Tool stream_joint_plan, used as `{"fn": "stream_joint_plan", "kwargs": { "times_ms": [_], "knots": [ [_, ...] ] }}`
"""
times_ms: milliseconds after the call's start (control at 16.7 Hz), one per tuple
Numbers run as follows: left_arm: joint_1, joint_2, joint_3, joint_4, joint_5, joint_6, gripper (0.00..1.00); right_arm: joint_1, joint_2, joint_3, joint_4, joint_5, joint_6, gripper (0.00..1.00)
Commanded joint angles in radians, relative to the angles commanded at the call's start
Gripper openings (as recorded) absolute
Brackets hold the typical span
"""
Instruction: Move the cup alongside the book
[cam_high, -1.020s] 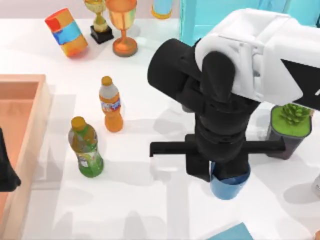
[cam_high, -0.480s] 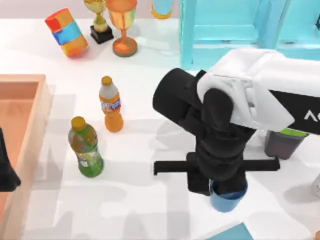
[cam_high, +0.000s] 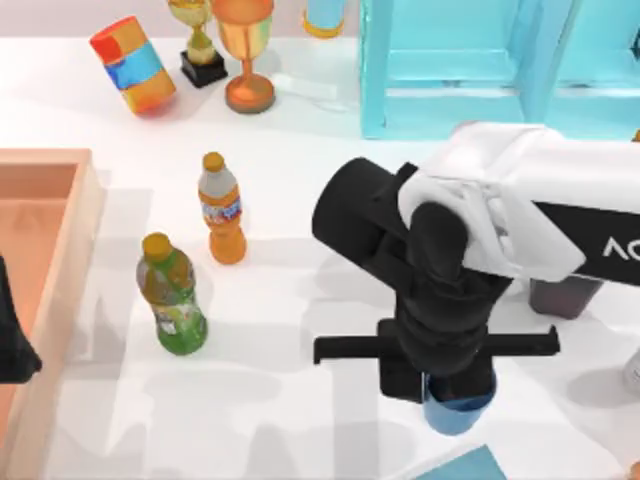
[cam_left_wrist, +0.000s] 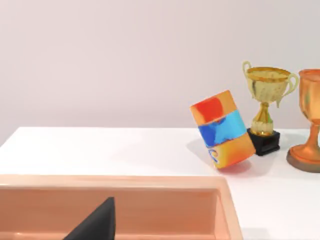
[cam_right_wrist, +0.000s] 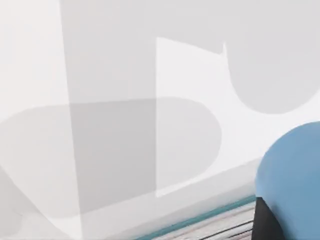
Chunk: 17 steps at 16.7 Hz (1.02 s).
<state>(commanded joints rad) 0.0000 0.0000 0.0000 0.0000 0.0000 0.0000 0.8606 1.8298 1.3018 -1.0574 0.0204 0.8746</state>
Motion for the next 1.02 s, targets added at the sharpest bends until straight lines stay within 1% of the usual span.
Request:
{"fn": "stream_joint_plan", "kwargs": {
  "times_ms": [720,780,1020],
  "knots": [
    [0.000,0.000,0.000,0.000,0.000,0.000,1.00,0.000,0.000,0.000,0.000,0.000,0.000,0.98],
    [0.000,0.000,0.000,0.000,0.000,0.000,1.00,0.000,0.000,0.000,0.000,0.000,0.000,1.00],
    [0.000,0.000,0.000,0.000,0.000,0.000,1.00,0.000,0.000,0.000,0.000,0.000,0.000,1.00]
  ]
}}
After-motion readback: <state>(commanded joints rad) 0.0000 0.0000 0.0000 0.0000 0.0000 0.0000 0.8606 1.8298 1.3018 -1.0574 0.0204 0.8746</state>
